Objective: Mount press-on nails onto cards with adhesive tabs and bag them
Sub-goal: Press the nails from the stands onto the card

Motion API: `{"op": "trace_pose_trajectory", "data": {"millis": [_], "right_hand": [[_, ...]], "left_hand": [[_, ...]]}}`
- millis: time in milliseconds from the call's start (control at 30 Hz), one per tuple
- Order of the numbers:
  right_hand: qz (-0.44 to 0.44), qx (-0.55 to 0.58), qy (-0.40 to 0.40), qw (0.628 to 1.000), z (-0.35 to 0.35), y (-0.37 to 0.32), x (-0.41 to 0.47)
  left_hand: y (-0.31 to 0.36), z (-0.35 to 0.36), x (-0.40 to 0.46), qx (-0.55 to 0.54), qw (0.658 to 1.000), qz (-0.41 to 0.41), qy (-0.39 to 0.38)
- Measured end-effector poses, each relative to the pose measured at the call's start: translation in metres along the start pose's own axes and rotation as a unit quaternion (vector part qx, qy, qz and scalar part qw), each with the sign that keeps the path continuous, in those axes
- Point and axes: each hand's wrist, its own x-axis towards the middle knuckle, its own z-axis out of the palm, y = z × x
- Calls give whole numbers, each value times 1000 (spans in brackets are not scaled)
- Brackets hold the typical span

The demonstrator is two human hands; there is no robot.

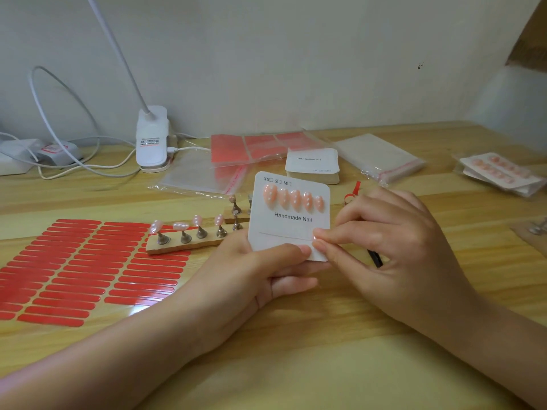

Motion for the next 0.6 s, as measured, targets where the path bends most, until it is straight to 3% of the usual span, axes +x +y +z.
{"op": "trace_pose_trajectory", "data": {"millis": [200,400,600], "right_hand": [[83,71,-2,994,1,-3,-2],[252,213,45,943,-3,-4,2],[254,212,-30,943,3,-7,2]], "left_hand": [[2,2,0,-5,1000,-3,8],[4,4,0,-5,1000,1,10],[2,3,-1,3,1000,0,13]]}}
